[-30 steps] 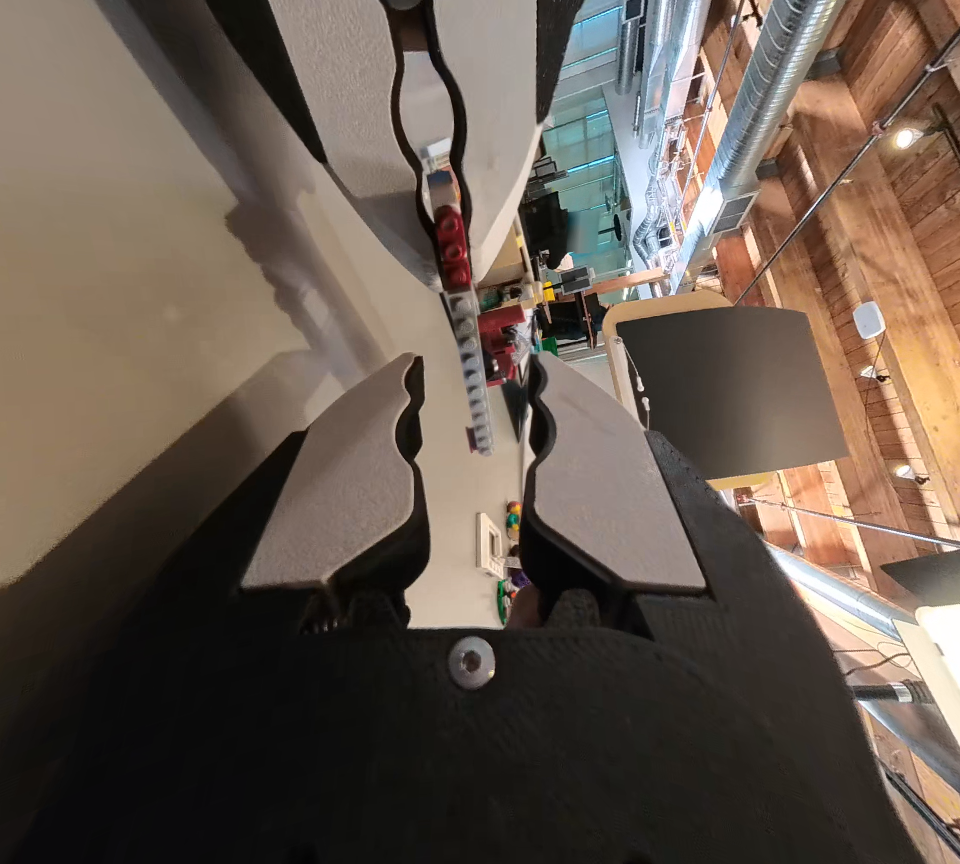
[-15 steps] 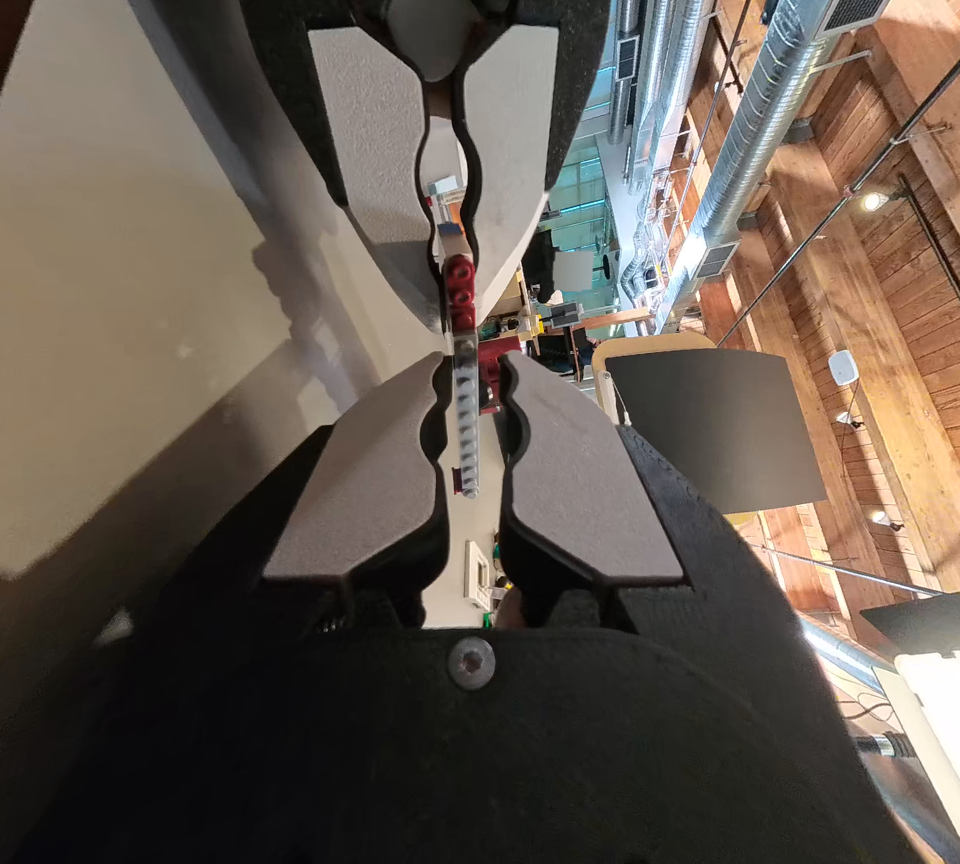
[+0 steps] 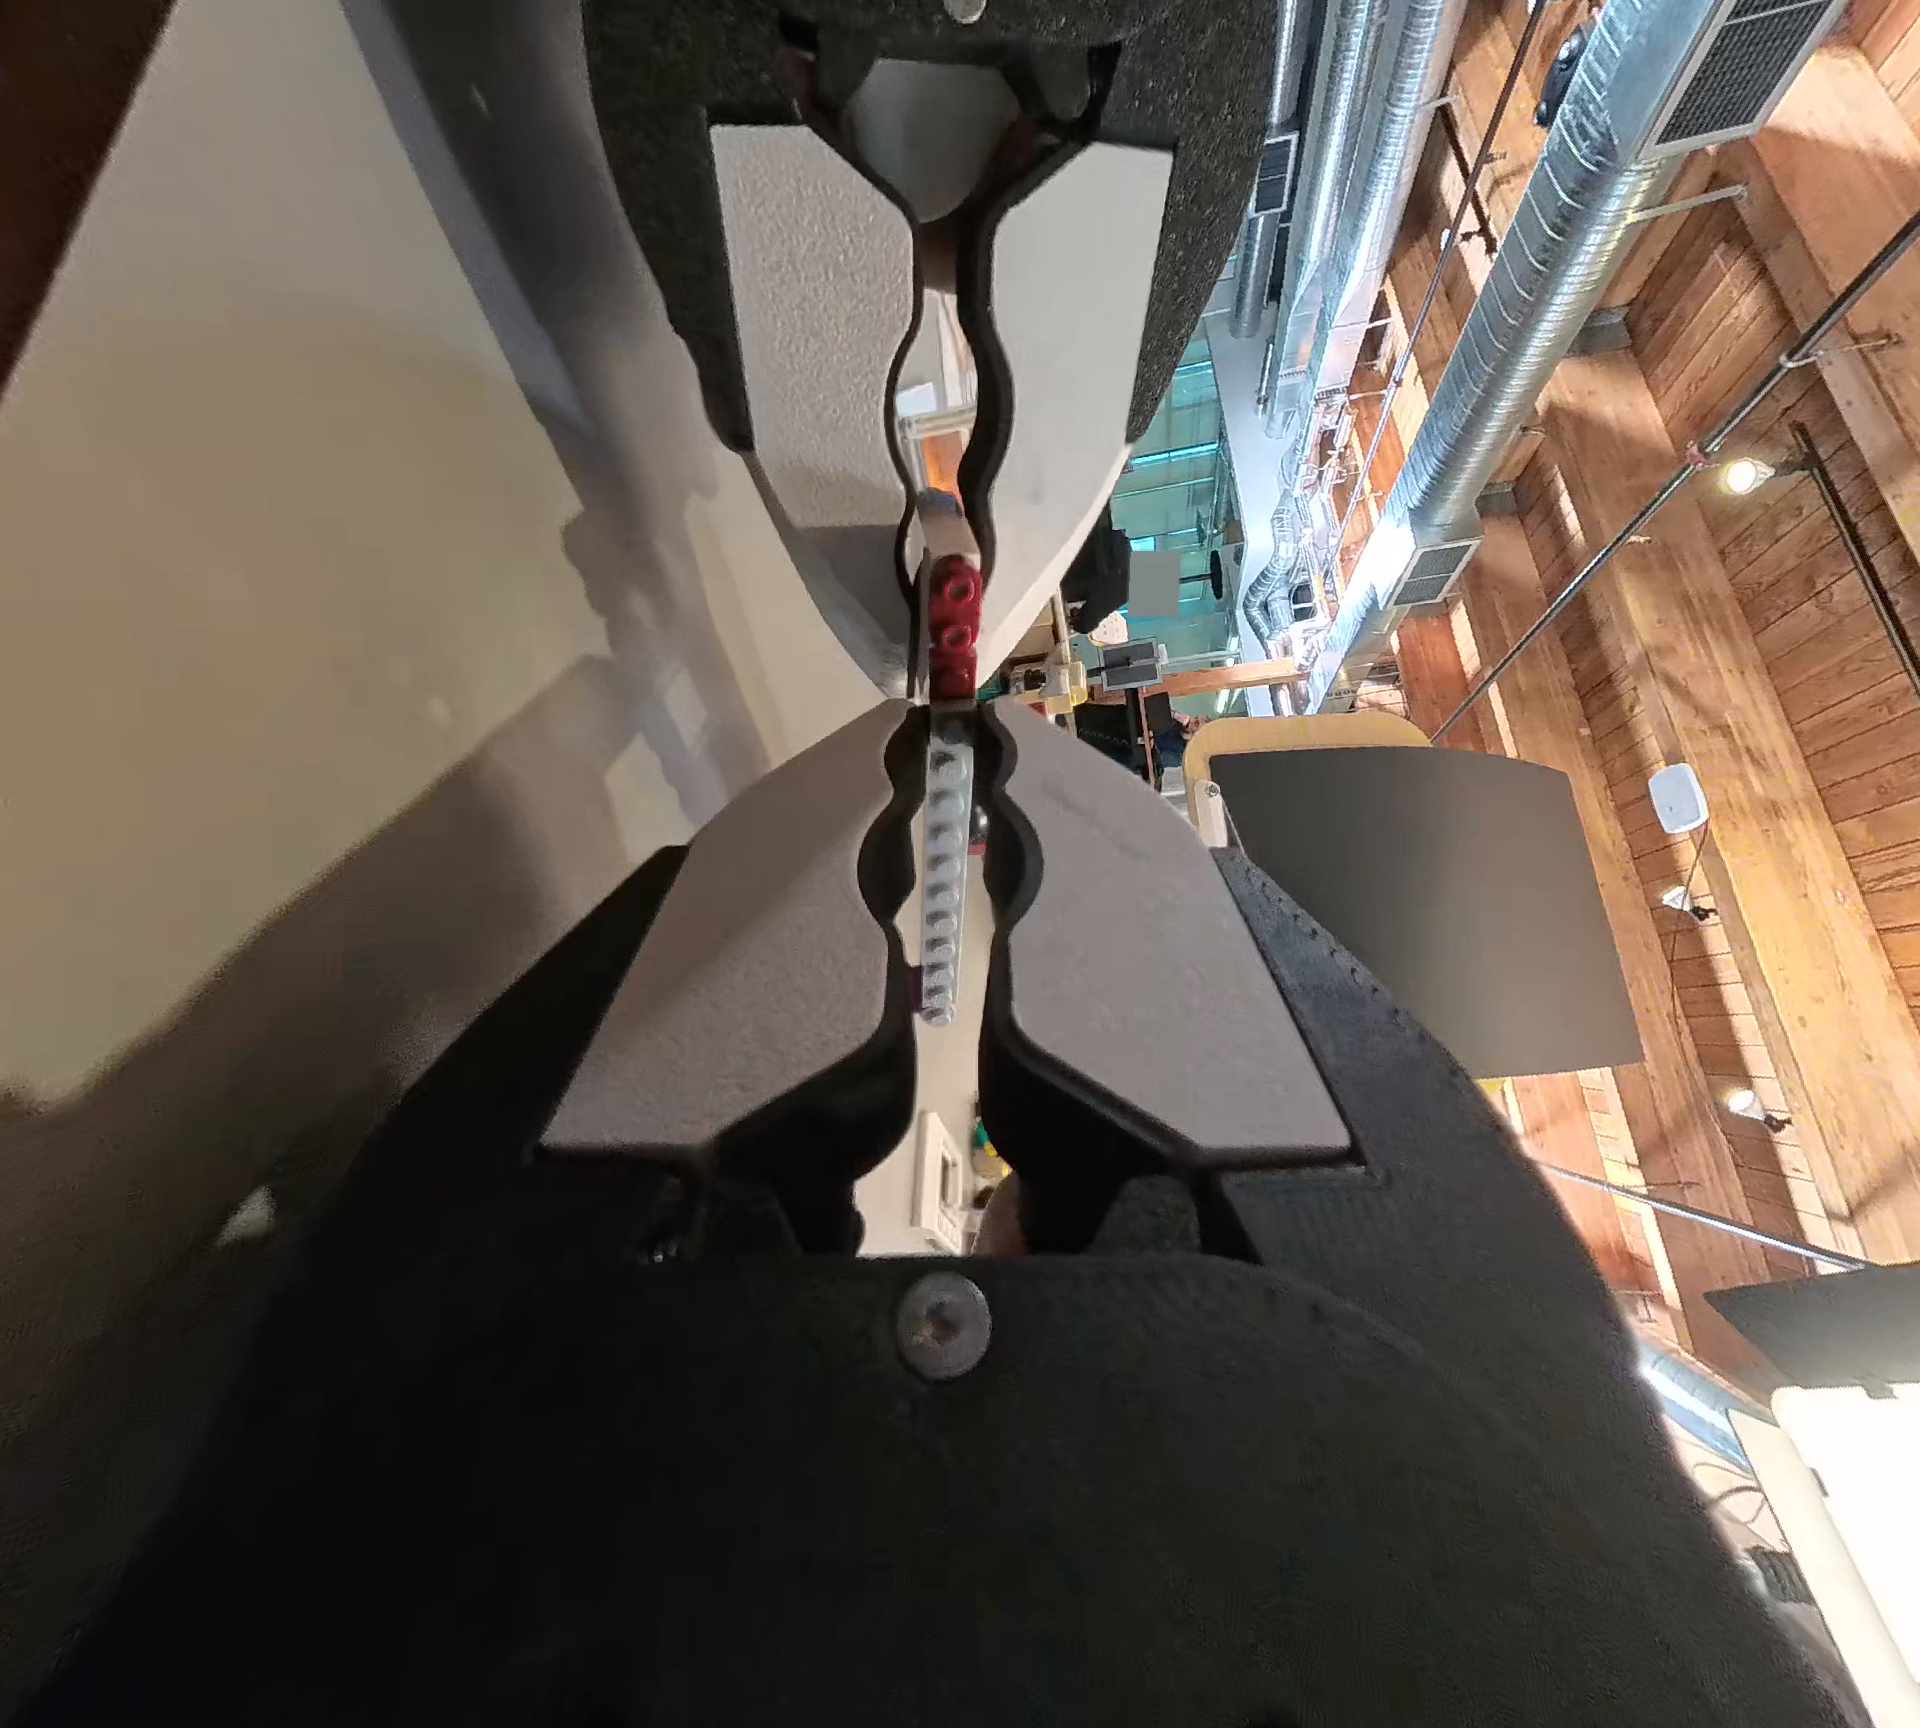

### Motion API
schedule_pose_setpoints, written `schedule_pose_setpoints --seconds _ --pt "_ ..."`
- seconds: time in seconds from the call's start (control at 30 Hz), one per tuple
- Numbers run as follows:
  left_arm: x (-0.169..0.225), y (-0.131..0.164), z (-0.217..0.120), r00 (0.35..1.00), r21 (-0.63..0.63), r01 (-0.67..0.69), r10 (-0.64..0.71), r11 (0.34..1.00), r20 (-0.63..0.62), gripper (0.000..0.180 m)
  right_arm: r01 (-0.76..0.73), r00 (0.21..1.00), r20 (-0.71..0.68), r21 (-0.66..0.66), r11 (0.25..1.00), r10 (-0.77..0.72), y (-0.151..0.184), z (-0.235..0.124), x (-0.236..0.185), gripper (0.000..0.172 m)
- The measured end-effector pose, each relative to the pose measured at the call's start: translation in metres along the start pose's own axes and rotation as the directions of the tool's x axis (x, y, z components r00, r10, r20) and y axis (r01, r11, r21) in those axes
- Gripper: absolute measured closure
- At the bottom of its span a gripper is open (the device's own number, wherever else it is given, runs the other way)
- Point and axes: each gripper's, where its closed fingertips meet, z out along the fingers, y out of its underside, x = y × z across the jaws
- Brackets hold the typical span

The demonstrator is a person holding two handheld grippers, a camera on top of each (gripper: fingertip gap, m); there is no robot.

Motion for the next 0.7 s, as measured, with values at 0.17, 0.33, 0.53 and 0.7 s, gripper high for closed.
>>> schedule_pose_setpoints --seconds 0.17,0.33,0.53,0.7 --pt "0.003 0.000 -0.001 1.000 0.017 -0.001 0.001 1.000 -0.017 0.171 0.007 1.000 0.022 0.009 1.000 -0.007 -0.001 -0.002 -0.003 0.163" --pt "-0.002 0.019 0.000 1.000 -0.068 0.011 -0.011 0.998 -0.001 0.172 0.019 1.000 0.013 -0.005 1.000 -0.019 0.002 -0.005 -0.001 0.163" --pt "-0.012 0.064 -0.009 0.998 -0.168 0.062 -0.058 0.984 0.028 0.172 0.012 1.000 -0.018 -0.010 1.000 -0.012 0.016 -0.017 0.005 0.164" --pt "-0.008 0.051 -0.004 0.997 -0.139 0.072 -0.071 0.988 0.012 0.172 0.016 0.999 -0.035 -0.028 0.999 -0.017 0.018 -0.015 0.008 0.164"
